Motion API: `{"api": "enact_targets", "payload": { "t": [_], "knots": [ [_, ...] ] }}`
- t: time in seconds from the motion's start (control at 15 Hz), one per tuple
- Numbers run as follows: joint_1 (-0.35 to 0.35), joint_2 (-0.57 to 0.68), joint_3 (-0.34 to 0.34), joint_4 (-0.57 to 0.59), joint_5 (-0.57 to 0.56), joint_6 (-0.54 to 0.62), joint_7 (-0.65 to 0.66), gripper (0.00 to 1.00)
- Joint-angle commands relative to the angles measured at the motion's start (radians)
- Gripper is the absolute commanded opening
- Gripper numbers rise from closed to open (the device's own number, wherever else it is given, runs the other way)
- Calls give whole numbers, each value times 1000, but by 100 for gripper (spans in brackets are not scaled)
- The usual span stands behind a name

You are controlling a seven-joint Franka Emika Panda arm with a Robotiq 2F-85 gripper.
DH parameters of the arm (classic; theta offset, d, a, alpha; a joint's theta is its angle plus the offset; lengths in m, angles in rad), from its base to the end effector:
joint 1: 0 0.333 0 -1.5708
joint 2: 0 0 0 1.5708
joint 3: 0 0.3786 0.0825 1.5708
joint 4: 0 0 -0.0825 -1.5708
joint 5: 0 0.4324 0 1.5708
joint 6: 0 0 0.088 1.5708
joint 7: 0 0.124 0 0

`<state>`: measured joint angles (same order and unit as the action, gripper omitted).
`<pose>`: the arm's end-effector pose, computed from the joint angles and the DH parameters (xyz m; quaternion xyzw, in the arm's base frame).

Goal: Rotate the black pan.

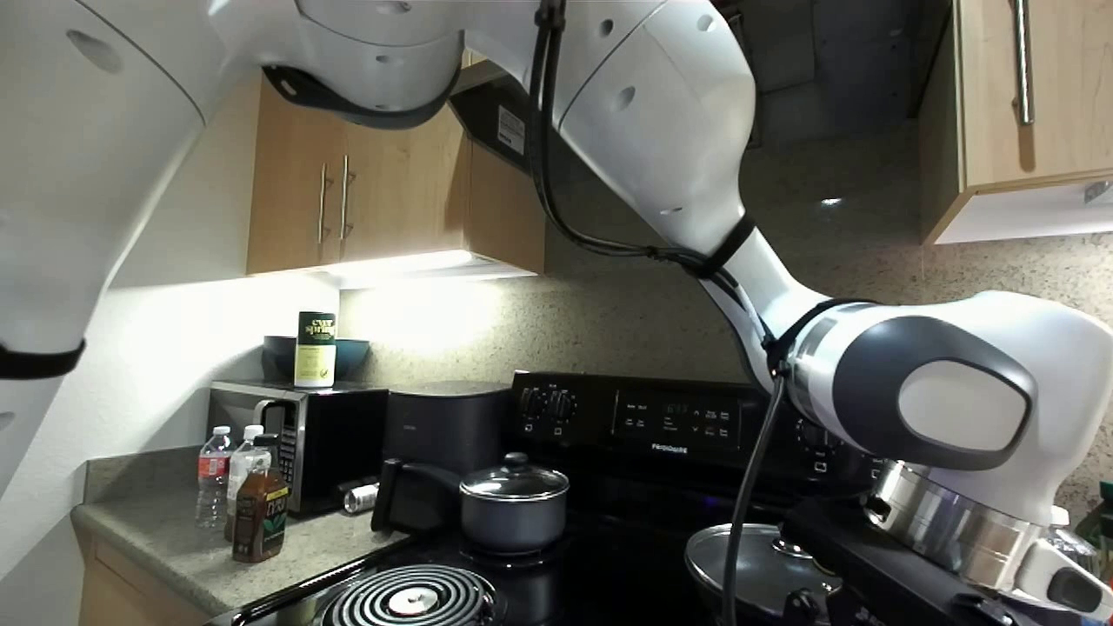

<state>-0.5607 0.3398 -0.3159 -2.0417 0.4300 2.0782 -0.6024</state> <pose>0.4168 -0.4513 0.2725 -0.9488 0.2603 0.0195 0.1777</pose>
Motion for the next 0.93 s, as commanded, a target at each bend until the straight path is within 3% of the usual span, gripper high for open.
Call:
{"api": "enact_targets", "payload": {
  "t": [0.0, 0.33, 0.6, 0.87],
  "knots": [
    [-6, 5, 14, 23, -18, -11, 0, 39],
    [0, -18, 20, 7, -22, 11, -7, 71],
    [24, -82, 17, -53, -33, 103, 5, 95],
    [61, -168, 12, -145, -38, 259, 13, 100]
  ]
}}
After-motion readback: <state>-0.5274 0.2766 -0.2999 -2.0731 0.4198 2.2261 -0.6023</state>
